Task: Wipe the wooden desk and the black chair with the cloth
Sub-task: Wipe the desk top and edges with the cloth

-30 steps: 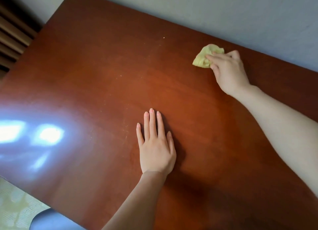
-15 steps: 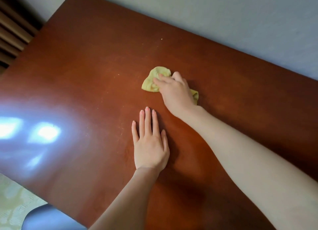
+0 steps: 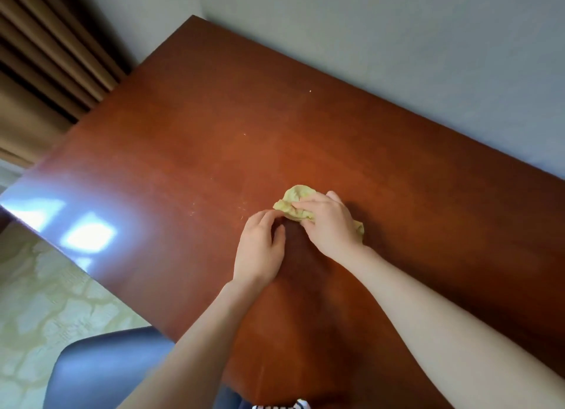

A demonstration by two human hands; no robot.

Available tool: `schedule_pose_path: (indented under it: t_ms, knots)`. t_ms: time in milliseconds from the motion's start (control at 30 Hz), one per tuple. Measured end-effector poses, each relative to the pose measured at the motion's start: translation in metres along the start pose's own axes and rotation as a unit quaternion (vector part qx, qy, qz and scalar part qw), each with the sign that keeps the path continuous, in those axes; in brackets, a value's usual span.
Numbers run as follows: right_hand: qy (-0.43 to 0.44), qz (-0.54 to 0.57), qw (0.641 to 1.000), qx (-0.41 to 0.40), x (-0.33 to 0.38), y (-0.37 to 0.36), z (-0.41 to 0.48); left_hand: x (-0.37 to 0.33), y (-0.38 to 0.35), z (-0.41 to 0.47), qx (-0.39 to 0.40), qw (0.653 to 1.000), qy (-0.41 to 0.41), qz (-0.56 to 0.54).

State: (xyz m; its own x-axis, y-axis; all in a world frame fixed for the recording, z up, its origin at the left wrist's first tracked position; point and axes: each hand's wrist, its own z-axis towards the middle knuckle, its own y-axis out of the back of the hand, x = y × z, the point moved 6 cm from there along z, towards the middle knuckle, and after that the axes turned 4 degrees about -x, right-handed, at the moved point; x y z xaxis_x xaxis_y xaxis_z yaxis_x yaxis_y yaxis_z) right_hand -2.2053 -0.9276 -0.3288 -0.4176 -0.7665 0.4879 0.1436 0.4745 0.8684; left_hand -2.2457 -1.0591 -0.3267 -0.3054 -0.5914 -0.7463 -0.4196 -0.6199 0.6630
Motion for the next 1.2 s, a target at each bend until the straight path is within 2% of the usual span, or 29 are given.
schedule_pose_path:
  t_ms: [167, 267, 367, 467, 567, 667, 833, 933, 1067, 1133, 1200]
  knots:
    - [-0.049, 0.106, 0.993, 0.015, 0.013, -0.012, -0.049, 0.016, 0.015, -0.047, -0.017, 0.975, 0.172, -0.139]
    - [-0.055, 0.169, 0.984, 0.007, 0.032, -0.013, -0.072, 0.025, 0.017, -0.07, 0.01, 0.968, 0.212, -0.133]
    - [-0.054, 0.235, 0.97, 0.017, 0.047, -0.01, -0.09, 0.024, 0.029, -0.087, 0.007, 0.941, 0.248, -0.232]
    - [-0.067, 0.325, 0.94, 0.075, 0.054, -0.007, -0.103, 0.016, 0.054, -0.096, -0.042, 0.956, 0.185, -0.225]
    - [-0.099, 0.397, 0.906, 0.107, 0.055, -0.001, -0.111, 0.003, 0.077, -0.1, -0.051, 0.972, 0.108, -0.202]
    - [-0.075, 0.339, 0.933, 0.096, 0.061, 0.009, -0.113, -0.012, 0.096, -0.103, -0.022, 0.977, 0.05, -0.205]
    - [-0.035, 0.275, 0.961, -0.007, 0.075, 0.049, -0.122, -0.025, 0.129, -0.102, -0.058, 0.996, -0.069, -0.003]
    - [-0.003, 0.307, 0.951, -0.045, 0.088, 0.08, -0.129, -0.026, 0.139, -0.101, -0.071, 0.995, -0.057, 0.031]
    - [-0.001, 0.287, 0.957, -0.035, 0.092, 0.098, -0.133, -0.027, 0.129, -0.103, -0.032, 0.993, -0.043, 0.101]
    - [-0.022, 0.274, 0.961, -0.017, 0.084, 0.098, -0.135, -0.031, 0.119, -0.103, 0.0, 0.997, -0.051, 0.062]
    - [-0.047, 0.303, 0.952, -0.005, 0.075, 0.1, -0.136, -0.034, 0.112, -0.103, 0.042, 0.999, -0.022, -0.021]
